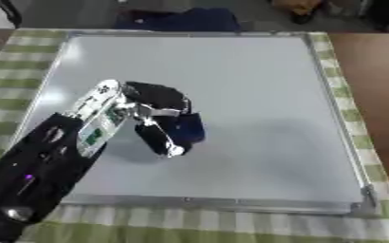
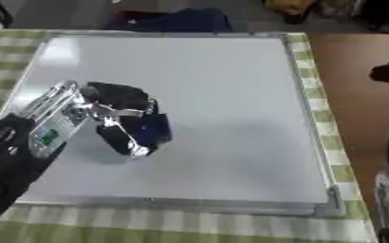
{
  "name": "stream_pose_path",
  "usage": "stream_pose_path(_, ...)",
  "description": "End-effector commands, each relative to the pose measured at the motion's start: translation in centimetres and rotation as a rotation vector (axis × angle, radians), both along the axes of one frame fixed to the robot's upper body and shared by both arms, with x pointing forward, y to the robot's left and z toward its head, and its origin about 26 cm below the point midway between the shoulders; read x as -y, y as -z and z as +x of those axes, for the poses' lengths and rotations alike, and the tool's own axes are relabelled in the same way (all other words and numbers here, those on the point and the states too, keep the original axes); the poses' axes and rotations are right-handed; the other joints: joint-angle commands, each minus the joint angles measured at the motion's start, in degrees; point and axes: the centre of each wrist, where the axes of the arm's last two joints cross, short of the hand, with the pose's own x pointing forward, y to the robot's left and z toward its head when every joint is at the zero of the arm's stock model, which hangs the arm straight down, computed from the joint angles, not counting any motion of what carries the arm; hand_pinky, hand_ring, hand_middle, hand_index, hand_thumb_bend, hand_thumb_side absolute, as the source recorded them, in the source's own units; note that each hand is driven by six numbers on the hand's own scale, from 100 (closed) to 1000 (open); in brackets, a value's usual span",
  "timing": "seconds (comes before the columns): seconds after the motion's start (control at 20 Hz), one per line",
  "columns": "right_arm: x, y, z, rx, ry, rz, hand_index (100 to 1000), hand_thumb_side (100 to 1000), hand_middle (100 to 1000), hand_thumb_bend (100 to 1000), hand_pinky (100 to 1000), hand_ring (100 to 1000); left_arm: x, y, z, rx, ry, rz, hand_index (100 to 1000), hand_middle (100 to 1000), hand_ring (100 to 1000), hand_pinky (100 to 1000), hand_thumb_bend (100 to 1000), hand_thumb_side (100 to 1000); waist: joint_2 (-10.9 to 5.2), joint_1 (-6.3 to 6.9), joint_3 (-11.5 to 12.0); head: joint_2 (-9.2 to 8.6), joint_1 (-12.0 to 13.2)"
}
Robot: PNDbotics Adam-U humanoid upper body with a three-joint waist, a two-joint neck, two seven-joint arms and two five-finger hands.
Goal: Wipe the whiteboard clean with a brush.
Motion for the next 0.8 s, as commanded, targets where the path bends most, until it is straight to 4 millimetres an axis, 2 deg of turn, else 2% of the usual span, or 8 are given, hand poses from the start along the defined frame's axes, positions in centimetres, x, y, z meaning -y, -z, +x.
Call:
stream_pose_path(0.05, 0.0, -0.9, -0.2, 0.028, -0.005, -0.016, 537, 914, 408, 100, 586, 558, 0.1, -1.1, -0.5, 0.015, 0.125, 0.11, 100, 224, 458, 334, 100, 508, -1.24, -0.07, -0.2, -0.43, 0.2)
stream_pose_path(0.25, 0.0, -0.9, -0.2, 0.029, -0.005, -0.016, 537, 914, 408, 100, 586, 558, -0.1, -0.7, -0.5, -0.031, 0.149, 0.144, 100, 223, 457, 334, 100, 547, -1.24, -0.11, -0.2, -0.44, 0.2)
stream_pose_path(0.55, 0.0, -0.9, -0.2, 0.03, -0.004, -0.017, 537, 914, 407, 100, 586, 558, -0.8, 1.0, 0.3, -0.103, 0.173, 0.166, 100, 225, 458, 338, 100, 616, -1.15, -0.12, -0.3, -0.41, 0.2)
stream_pose_path(0.8, 0.0, -0.9, -0.2, 0.029, -0.002, -0.016, 537, 914, 407, 100, 586, 558, -1.7, 2.2, 1.1, -0.124, 0.184, 0.19, 100, 233, 460, 341, 100, 635, -1.07, -0.12, -0.3, -0.42, 0.1)
